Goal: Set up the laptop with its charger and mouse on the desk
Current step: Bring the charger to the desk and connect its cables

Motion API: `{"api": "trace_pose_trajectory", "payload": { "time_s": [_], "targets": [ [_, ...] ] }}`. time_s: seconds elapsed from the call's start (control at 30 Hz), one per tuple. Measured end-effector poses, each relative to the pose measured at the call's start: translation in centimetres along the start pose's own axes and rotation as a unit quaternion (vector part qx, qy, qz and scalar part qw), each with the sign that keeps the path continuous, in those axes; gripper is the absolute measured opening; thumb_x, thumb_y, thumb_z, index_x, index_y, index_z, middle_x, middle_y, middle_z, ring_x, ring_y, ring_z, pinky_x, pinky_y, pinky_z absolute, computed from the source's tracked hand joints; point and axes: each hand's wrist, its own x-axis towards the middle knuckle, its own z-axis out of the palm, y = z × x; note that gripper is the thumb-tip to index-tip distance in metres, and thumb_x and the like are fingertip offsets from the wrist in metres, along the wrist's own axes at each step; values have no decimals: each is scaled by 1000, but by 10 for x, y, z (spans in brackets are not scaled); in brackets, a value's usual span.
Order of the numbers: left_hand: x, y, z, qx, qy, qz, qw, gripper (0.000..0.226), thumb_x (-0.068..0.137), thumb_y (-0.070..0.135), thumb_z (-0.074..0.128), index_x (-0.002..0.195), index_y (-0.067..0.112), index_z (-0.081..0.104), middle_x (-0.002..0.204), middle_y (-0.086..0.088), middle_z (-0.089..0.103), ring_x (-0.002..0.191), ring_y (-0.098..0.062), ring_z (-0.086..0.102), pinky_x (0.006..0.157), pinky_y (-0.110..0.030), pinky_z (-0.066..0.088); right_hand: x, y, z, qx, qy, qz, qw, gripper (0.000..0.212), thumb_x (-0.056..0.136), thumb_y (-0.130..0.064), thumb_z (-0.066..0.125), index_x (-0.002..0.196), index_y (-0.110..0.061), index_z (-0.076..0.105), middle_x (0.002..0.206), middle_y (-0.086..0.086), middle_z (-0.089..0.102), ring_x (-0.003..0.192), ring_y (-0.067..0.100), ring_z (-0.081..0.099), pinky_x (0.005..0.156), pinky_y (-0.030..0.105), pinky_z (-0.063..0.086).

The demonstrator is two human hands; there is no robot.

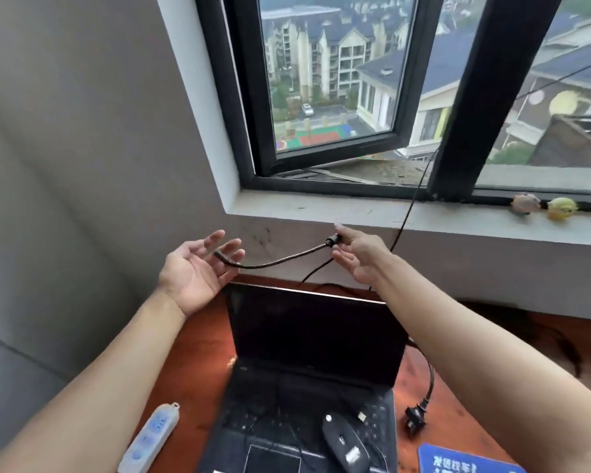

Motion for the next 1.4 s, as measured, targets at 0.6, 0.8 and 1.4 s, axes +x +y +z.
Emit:
{"api": "trace_pose_trajectory", "payload": {
  "time_s": [0.6,0.8,1.4],
  "targets": [
    [7,76,-253,588,19,56,807,22,89,31,65,75,13,68,63,-3,61,57,-13,57,60,-35,52,25,134,248,-33,18,29,999,12,93,-14,63,86,-6,57,83,12,55,67,22,67,48,20,55],
    [-15,58,-311,445,62,-34,893,15,93,9,60,88,-5,63,67,-17,56,62,-27,68,47,-31,57,47,203,257,-132,29,90,987,8,93,-15,62,97,-8,60,88,9,65,54,14,69,42,20,51],
    [-26,-30,-362,341,265,-164,887,46,89,9,66,130,11,46,107,-12,63,70,-27,71,60,-31,59,13,377,111,-788,92,-95,601,36,82,-27,67,115,-16,63,120,8,56,113,31,49,77,39,51]
  ]
}}
